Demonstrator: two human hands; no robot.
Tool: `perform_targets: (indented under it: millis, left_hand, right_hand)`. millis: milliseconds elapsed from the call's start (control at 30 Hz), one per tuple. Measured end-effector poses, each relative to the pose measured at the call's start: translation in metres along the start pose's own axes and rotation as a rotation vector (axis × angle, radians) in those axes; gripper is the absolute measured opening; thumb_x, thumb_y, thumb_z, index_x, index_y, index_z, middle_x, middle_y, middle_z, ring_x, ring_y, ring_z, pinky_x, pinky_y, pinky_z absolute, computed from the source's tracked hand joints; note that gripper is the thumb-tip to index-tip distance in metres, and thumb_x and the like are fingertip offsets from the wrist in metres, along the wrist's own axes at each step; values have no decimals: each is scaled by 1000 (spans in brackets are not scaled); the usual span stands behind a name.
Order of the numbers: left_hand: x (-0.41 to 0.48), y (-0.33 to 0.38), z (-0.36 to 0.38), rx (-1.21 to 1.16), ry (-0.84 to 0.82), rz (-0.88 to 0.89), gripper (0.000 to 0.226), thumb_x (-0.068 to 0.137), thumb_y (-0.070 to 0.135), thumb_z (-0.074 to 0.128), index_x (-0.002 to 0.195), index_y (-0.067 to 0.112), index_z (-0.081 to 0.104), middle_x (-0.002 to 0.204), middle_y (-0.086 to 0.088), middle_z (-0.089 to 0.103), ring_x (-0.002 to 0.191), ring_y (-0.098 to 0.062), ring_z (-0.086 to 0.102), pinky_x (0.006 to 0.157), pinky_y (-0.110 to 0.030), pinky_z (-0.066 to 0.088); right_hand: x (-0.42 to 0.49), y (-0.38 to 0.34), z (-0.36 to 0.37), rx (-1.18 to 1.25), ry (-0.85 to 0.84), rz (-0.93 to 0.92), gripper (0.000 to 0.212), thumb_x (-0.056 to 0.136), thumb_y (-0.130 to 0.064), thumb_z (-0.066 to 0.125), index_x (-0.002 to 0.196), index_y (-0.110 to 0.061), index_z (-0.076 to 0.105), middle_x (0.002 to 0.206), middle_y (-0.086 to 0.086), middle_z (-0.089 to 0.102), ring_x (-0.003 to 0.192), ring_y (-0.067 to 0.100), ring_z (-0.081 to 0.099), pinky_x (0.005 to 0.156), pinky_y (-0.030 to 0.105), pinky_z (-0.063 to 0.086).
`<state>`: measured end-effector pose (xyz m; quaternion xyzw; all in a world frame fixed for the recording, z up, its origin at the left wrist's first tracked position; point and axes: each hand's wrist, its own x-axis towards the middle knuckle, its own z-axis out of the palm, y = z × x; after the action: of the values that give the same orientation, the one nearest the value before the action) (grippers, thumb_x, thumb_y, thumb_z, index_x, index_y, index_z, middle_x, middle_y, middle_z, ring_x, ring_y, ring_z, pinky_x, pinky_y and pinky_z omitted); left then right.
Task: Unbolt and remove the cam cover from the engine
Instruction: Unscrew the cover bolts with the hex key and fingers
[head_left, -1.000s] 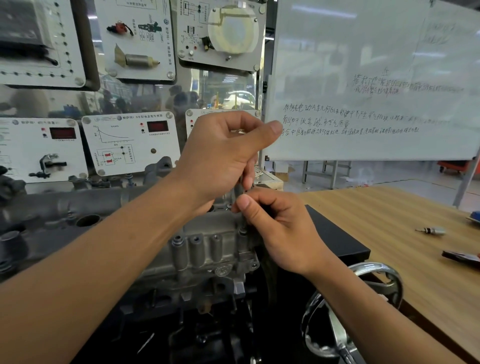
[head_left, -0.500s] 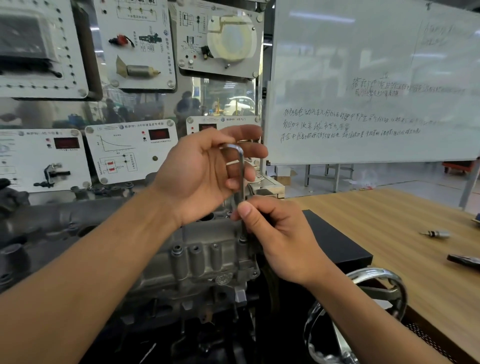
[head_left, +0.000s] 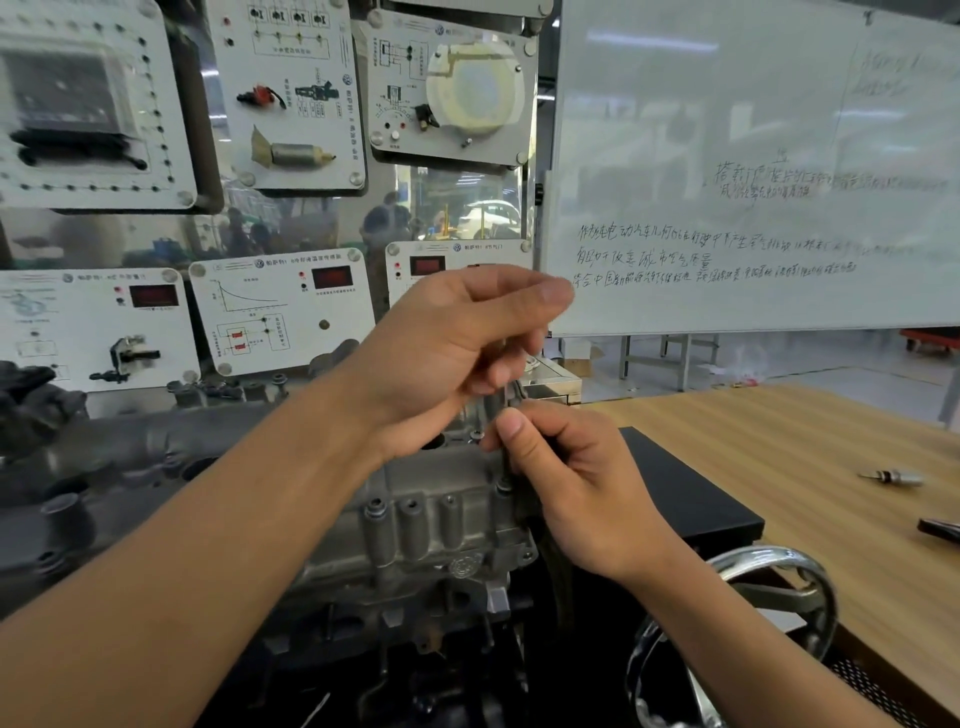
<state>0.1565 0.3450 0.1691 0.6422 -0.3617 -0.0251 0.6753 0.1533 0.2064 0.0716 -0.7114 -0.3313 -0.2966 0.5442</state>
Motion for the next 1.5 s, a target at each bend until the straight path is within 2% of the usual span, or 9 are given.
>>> perform_targets:
  millis: [233, 400, 567, 700, 867, 967, 1167, 1300, 1500]
  left_hand:
    - [13, 2, 17, 48, 177, -108, 18, 95, 15, 54, 93, 8, 69, 63, -4, 62, 34, -11, 42, 33, -13, 24]
    - [9, 5, 1, -201, 14, -194, 29, 90, 13, 41, 100, 8, 68, 76, -7, 68, 48, -13, 55, 35, -17, 33]
    - [-2, -1, -15, -396, -182, -148, 35, 87, 18, 42, 104, 11, 72, 87, -7, 70, 68, -17, 64, 51, -21, 46]
    - [-10, -6, -19, -434, -258, -99, 28, 86, 21, 53, 107, 13, 70, 93, -4, 68, 80, -16, 63, 64, -22, 52]
    - [-9, -3, -7, -214, -64, -37, 18, 77, 23, 74, 91, 13, 70, 71, 0, 58, 60, -10, 54, 46, -17, 42]
    - [-5, 1, 3, 4, 92, 2, 23, 72, 30, 74, 83, 12, 66, 58, 3, 53, 45, -9, 49, 36, -17, 33]
    - [11, 5, 15, 201, 186, -50, 12, 92, 9, 58, 95, 10, 70, 71, -4, 70, 37, -14, 48, 32, -14, 25]
    - [13, 6, 10, 24, 120, -168, 22, 90, 10, 50, 99, 9, 70, 87, -9, 74, 42, -12, 51, 30, -15, 26]
    - [4, 1, -6, -284, -14, -223, 32, 78, 20, 47, 94, 9, 72, 80, -8, 70, 48, -14, 58, 36, -17, 39]
  right_hand:
    - [0, 0, 1, 51, -7, 3, 33, 96, -25, 60, 64, -17, 57, 57, -7, 45, 56, 6, 41, 58, 18, 35]
    - [-2, 2, 1, 41, 21, -20, 37, 97, -24, 59, 71, 2, 62, 57, 6, 48, 56, 6, 42, 56, 16, 35]
    - [-2, 2, 2, 35, 33, -41, 35, 97, -25, 56, 73, -2, 64, 56, -14, 45, 54, 0, 42, 57, 11, 34]
    - [-1, 3, 2, 24, 44, -49, 32, 98, -25, 54, 74, -6, 65, 56, -17, 47, 54, 1, 43, 57, 11, 33]
    - [-1, 3, 3, 2, 44, -40, 30, 99, -24, 54, 75, -10, 66, 55, -16, 46, 54, 1, 42, 56, 13, 34]
    - [-1, 2, 3, -31, 41, -32, 29, 99, -24, 54, 76, -12, 68, 55, -16, 46, 55, 2, 43, 56, 14, 34]
    - [-3, 1, 3, -1, 39, -21, 37, 98, -24, 57, 71, 0, 63, 54, -1, 47, 55, 3, 42, 55, 15, 35]
    - [-2, 0, 4, 18, 53, -23, 39, 98, -26, 56, 71, 0, 64, 55, -12, 44, 55, 1, 41, 55, 15, 34]
    - [-2, 2, 3, 8, 47, -31, 40, 99, -27, 54, 71, -1, 64, 55, -14, 45, 55, 1, 43, 56, 14, 35]
